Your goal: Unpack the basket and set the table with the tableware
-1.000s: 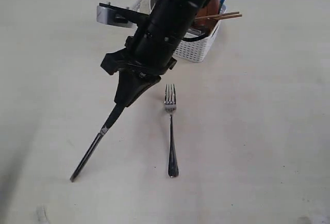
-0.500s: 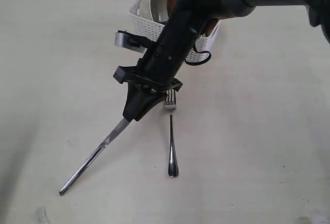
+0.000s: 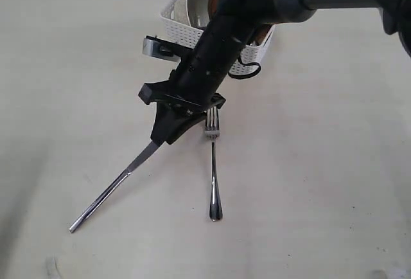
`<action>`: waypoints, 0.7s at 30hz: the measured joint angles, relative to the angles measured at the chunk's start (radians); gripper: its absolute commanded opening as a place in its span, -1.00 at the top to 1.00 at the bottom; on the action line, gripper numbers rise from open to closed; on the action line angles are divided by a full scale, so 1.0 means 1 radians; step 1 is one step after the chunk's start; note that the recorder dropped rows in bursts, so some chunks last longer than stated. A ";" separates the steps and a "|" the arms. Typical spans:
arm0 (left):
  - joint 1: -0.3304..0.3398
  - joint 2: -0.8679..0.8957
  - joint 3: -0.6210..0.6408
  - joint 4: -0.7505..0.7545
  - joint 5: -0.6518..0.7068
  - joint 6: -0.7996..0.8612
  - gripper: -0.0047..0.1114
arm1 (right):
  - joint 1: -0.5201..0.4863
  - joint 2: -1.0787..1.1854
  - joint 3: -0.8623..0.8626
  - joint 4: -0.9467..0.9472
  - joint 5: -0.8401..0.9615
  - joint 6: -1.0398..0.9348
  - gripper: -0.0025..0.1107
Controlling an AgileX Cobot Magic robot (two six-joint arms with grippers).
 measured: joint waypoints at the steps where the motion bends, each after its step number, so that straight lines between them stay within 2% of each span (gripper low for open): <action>1: 0.000 0.000 0.000 0.000 0.000 0.000 0.92 | 0.002 0.000 0.000 -0.009 -0.010 0.002 0.28; 8: 0.000 0.000 0.000 0.000 0.000 0.000 0.92 | 0.002 0.016 0.005 -0.111 -0.105 0.002 0.25; 11: 0.000 0.000 0.000 0.000 0.000 0.000 0.92 | 0.002 0.016 -0.003 -0.116 -0.105 0.016 0.22; 15: 0.000 0.000 0.000 0.000 0.000 0.000 0.92 | 0.002 0.016 -0.051 -0.120 -0.097 0.035 0.01; 21: 0.000 0.000 0.000 0.000 0.000 0.000 0.92 | 0.002 0.016 -0.157 -0.152 -0.037 0.088 0.02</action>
